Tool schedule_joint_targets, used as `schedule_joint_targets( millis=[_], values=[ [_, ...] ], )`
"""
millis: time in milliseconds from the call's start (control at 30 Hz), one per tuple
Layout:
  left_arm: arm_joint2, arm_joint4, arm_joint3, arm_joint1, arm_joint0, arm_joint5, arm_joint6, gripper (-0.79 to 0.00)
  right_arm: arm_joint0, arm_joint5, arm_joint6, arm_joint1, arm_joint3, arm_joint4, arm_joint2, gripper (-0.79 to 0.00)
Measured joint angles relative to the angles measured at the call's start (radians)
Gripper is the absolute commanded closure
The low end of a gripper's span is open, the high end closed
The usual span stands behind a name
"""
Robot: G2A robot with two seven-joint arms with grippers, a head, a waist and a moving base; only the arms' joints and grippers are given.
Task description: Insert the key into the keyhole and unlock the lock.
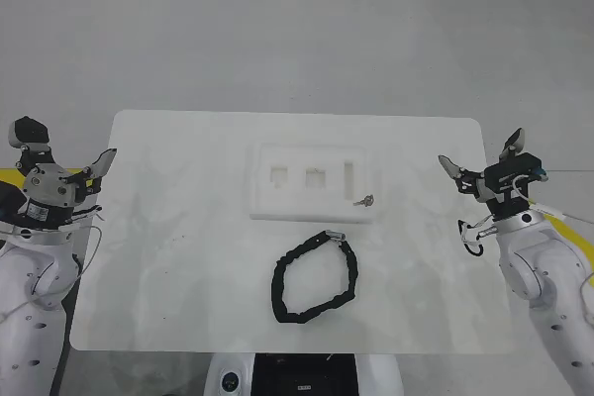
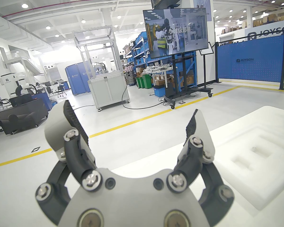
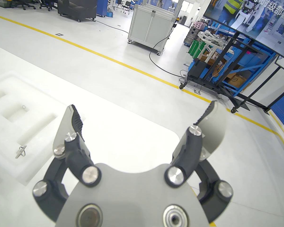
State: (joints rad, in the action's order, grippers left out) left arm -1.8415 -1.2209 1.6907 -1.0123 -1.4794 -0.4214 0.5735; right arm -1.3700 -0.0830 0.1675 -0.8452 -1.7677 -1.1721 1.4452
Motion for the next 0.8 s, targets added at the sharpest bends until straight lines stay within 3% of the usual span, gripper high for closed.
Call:
schedule_joint_targets(
  millis=[367,567,800],
  values=[
    [0.004,-0.016,0.009,0.001,-0.004,-0.015,-0.017,-0.785,0.000,0.000,0.000,0.000,0.000,0.000,0.000,-0.785],
    [0.046,-0.062,0.032,0.011,0.020,-0.186,-0.121,-0.785,0.000,0.000,0.000,0.000,0.000,0.000,0.000,-0.785],
    [0.209,-0.086,0.028,0.010,0.123,-0.351,-0.214,-0.785,0.000,0.000,0.000,0.000,0.000,0.000,0.000,-0.785]
  ],
)
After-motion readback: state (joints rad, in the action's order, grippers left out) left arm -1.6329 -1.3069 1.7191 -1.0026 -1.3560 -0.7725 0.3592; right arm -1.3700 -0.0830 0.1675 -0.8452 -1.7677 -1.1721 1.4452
